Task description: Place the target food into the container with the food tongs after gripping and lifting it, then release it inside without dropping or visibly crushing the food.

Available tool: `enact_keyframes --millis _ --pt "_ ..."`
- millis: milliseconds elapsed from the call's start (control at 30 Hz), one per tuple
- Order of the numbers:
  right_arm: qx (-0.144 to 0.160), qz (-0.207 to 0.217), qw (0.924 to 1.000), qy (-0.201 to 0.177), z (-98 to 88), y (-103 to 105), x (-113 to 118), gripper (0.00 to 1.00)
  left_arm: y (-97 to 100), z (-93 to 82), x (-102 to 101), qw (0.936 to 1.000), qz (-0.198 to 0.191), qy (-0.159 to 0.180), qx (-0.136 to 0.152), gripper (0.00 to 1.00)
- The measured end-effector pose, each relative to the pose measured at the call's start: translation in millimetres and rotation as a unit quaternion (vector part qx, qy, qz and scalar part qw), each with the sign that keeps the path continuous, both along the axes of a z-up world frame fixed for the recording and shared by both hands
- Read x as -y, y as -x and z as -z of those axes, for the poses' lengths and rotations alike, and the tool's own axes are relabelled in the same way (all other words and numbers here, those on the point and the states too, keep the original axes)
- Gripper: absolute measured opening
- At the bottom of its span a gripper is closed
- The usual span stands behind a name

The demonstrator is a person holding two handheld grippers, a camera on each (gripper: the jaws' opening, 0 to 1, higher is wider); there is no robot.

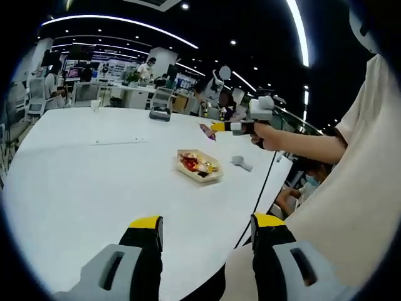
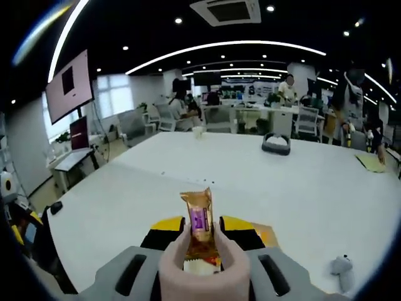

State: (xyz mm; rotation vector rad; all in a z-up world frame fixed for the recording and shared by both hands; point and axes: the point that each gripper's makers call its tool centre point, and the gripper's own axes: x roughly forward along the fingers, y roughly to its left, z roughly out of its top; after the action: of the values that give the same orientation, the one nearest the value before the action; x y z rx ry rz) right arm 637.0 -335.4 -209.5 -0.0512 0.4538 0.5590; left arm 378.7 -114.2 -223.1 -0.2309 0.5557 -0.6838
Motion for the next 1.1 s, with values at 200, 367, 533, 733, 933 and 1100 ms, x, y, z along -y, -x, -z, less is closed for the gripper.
enact_keyframes --millis 200,367,533,733,933,1100 --pt "-0.002 0.017 0.9999 -0.001 1.6 -1.9 14.9 0.21 -1.7 0.2 3.9 1.0 0.004 0.001 0.0 0.56" --pt "-0.004 0.03 0.9995 -0.005 2.5 -3.0 25.5 0.21 -2.5 0.4 5.8 1.0 0.007 0.002 -0.001 0.56" --pt "-0.007 0.039 0.9991 -0.015 2.9 -4.4 30.0 0.21 -2.8 1.3 4.3 1.0 0.007 0.002 -0.001 0.56" --pt "-0.01 0.036 0.9992 -0.013 5.4 -4.6 27.7 0.21 -2.9 2.3 0.6 1.0 0.002 0.001 -0.001 0.56" --pt "-0.014 0.036 0.999 -0.02 7.3 -7.2 23.8 0.21 -0.6 3.3 -0.9 1.0 -0.002 0.001 -0.002 0.56" --pt "-0.015 0.034 0.9991 -0.019 8.7 -8.5 19.9 0.21 1.2 4.9 -4.8 1.0 -0.006 0.0 -0.005 0.56"
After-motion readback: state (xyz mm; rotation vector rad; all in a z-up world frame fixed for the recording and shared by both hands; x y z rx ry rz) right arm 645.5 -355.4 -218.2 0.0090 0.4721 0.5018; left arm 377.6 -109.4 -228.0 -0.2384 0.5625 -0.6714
